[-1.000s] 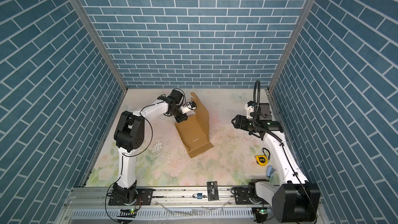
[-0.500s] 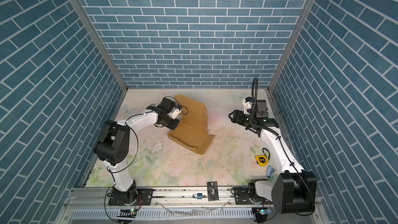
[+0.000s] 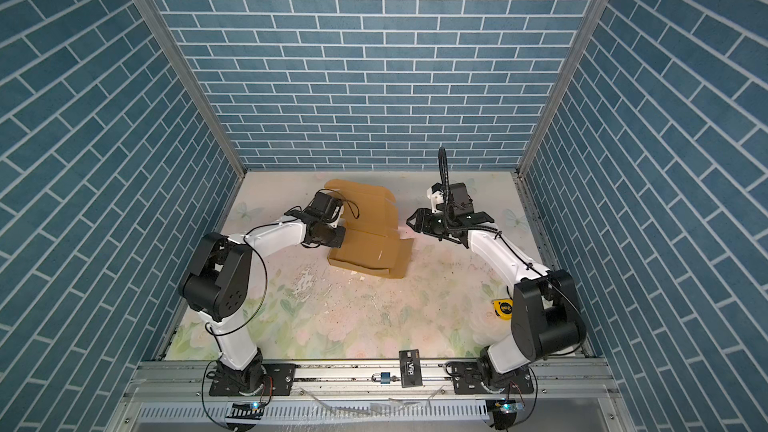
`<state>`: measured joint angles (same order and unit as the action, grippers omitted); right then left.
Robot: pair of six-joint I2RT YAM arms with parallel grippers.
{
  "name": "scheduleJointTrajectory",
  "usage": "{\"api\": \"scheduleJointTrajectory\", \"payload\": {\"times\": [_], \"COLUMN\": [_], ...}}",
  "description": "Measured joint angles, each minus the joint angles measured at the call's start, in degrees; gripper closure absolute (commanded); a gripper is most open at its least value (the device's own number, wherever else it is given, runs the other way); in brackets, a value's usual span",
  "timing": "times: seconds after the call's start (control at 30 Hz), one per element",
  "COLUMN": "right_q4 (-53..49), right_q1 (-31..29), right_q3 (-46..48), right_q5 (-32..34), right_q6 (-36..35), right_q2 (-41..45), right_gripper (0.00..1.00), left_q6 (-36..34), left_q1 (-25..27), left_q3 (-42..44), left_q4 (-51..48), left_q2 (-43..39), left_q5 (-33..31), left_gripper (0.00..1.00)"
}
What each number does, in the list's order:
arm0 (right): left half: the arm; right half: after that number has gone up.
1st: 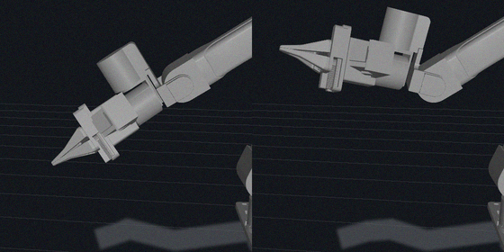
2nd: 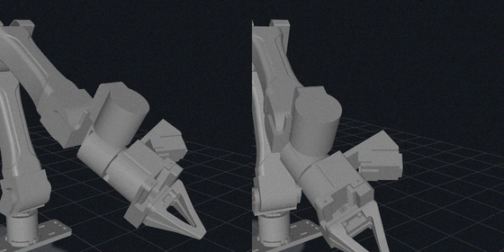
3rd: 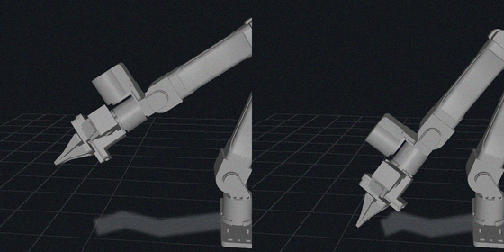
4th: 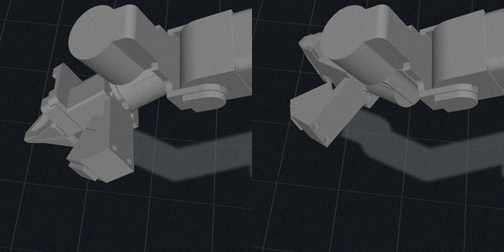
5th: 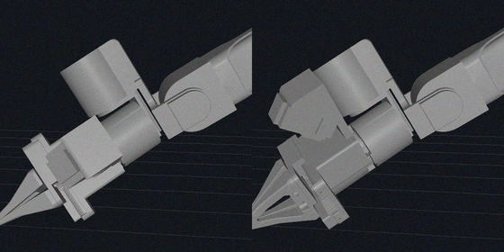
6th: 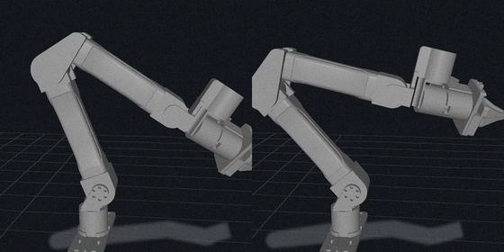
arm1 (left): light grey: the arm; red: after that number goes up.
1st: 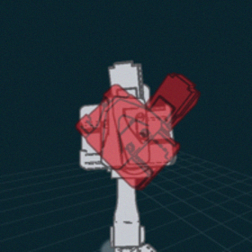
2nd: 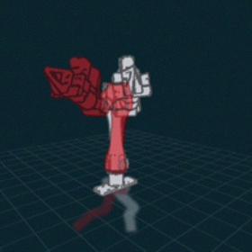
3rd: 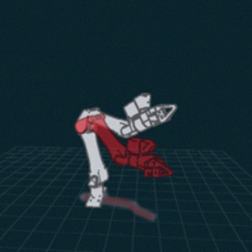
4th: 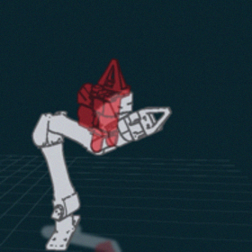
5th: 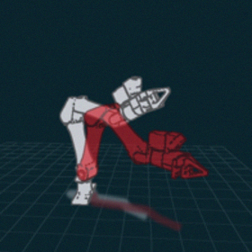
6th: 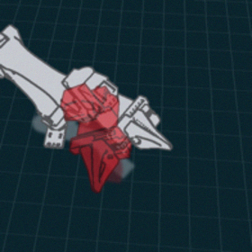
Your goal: Fold the paper box
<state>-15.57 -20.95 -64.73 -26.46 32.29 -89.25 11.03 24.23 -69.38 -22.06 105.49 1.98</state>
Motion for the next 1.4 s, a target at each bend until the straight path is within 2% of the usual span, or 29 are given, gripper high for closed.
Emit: {"api": "scheduleJointTrajectory", "payload": {"times": [0.1, 0.27, 0.47, 0.5, 0.97, 1.4], "right_q4": [0.7, 1.5, 1.4, 1.9, 4.3, 7.3], "right_q1": [-0.2, -0.4, -0.5, -0.5, -0.6, -2.0], "right_q3": [-1.5, -3.0, -6.0, -6.4, -12.9, -13.0], "right_q5": [0.0, 0.1, -0.1, -0.2, -1.6, -3.7], "right_q6": [1.4, 3.6, 5.6, 6.2, 9.4, 11.9], "right_q2": [-2.6, -6.0, -11.1, -12.0, -22.1, -26.9], "right_gripper": [0.63, 0.73, 0.99, 1.00, 1.00, 1.00], "left_q6": [0.9, 1.7, 2.0, 2.1, 4.1, 4.9], "left_q1": [0.0, 0.0, 0.1, 0.1, 0.1, 0.1], "left_q3": [0.0, 0.2, 0.4, 0.6, 1.4, 2.2], "left_q4": [0.3, 0.7, 1.2, 1.5, 3.1, 4.1], "left_q2": [0.1, 0.0, 0.0, 0.0, -0.2, -0.5], "left_q5": [-0.6, -1.0, -1.7, -1.8, -1.9, -1.9], "left_gripper": [1.00, 1.00, 1.00, 1.00, 1.00, 1.00]}}
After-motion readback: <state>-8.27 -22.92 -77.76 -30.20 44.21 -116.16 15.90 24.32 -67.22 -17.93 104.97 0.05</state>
